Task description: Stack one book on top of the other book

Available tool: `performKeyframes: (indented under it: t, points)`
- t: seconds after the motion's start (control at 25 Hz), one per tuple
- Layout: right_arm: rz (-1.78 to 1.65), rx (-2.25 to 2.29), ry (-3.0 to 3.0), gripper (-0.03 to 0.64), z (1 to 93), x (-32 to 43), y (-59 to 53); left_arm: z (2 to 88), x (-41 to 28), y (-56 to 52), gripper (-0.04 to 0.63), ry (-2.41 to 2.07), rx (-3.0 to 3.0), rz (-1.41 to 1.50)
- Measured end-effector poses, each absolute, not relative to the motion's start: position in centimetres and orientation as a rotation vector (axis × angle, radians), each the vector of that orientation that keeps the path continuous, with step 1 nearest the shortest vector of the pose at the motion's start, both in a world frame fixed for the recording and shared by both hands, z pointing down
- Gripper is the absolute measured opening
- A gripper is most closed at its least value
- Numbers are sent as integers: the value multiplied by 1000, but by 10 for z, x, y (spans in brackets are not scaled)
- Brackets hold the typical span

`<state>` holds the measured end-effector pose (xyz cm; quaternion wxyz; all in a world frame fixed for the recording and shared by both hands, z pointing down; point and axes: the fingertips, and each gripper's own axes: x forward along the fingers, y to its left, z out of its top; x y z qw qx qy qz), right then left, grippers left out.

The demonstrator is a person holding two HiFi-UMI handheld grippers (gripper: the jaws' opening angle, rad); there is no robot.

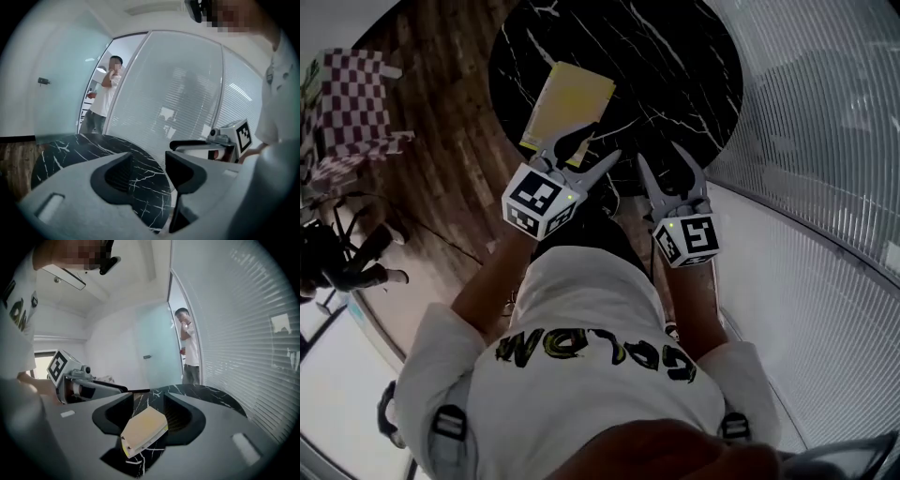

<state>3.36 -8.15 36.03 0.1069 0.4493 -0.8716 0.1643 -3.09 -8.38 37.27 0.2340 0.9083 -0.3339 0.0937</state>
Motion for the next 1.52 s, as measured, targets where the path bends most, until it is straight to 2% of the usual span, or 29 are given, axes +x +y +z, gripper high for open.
performKeyframes:
  t: [0.24,0.4,0.52,0.68,0.92,1.12,1.52]
  points:
    - [441,1386,-2611,189,311,58,-66,322,-1,-68,164,-867,2548,154]
    - [415,1414,-2657,151,283,64,-55,296,13,-61,148,-826,2595,109]
    - [398,1412,-2688,136,266,63,-46,280,21,-53,105,-815,2620,78]
    - [357,1395,-2730,123,246,59,-37,258,30,-44,96,-792,2658,29]
    - [335,1405,-2773,79,227,57,-26,238,31,-35,2,-798,2690,-28]
    - [294,1420,-2799,3,221,63,-21,232,32,-28,2,-805,2695,-43]
    - [281,1420,-2814,3,213,67,-22,231,39,-31,2,-834,2692,-56]
